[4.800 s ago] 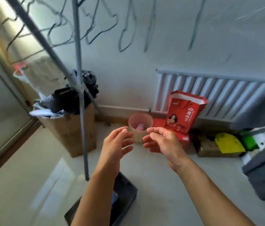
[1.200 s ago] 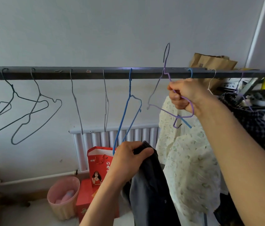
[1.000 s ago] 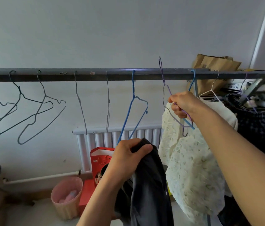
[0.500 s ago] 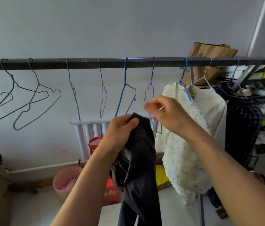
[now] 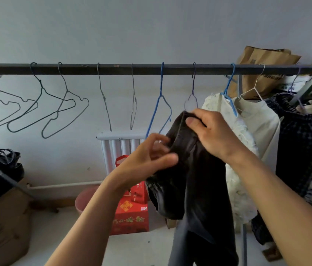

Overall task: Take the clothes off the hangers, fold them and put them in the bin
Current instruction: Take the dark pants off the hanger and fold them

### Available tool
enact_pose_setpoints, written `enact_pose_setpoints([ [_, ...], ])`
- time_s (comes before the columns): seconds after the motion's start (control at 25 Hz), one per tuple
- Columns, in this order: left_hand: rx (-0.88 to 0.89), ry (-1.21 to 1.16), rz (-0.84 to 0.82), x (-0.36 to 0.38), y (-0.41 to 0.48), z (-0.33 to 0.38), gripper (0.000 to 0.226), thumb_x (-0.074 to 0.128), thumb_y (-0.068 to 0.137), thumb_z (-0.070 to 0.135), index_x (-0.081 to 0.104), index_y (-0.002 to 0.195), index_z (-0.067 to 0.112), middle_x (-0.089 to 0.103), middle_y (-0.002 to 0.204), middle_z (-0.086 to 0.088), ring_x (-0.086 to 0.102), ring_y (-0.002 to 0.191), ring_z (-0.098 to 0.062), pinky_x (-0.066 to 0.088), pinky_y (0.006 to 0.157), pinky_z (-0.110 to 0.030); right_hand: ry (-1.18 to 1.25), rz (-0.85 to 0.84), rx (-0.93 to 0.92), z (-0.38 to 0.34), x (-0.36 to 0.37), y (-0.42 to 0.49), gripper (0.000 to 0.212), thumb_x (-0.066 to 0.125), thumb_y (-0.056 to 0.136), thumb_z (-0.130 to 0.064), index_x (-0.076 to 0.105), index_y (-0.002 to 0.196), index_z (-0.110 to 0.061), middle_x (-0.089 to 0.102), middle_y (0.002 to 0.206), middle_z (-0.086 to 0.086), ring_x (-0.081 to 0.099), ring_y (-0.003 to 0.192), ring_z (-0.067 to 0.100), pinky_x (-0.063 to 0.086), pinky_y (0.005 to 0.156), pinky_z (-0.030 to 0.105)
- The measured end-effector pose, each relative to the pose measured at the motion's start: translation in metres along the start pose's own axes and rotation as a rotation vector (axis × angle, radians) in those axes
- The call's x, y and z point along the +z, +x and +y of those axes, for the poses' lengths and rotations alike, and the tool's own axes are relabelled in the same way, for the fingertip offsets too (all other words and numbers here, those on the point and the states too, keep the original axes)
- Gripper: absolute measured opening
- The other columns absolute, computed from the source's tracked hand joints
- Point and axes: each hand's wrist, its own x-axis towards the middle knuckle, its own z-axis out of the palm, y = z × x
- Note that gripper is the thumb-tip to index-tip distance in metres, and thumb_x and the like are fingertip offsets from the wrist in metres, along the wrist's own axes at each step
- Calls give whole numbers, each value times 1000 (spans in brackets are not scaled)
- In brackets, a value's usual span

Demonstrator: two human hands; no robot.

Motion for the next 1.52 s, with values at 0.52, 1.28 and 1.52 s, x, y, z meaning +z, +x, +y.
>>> enact_pose_setpoints([
  [0.52,35,846,338,-48,-35,1,20,50,81,38,62,96,41,64,85,22,59,83,-12,52,81,-41,-71,-309,3,4,-35,-22,28,75,76,-38,64,102,-44,57,99,-12,57,90,1,44,80,14],
  [1.28,-461,1226,753,-96,-100,24,51,59,78,70,69,71,21,62,87,5,56,99,-24,36,72,-31,93,-283,-58,-40,104,-13,22,66,81,-5,50,83,-20,53,78,-5,51,69,13,43,61,23],
  [1.52,-686,696,829,-125,-118,0,27,61,84,37,58,84,10,63,87,-9,59,85,-32,44,70,-35,160,-175,16,-69,175,-31,41,65,84,-9,44,116,-21,53,114,-7,52,107,5,37,77,5],
])
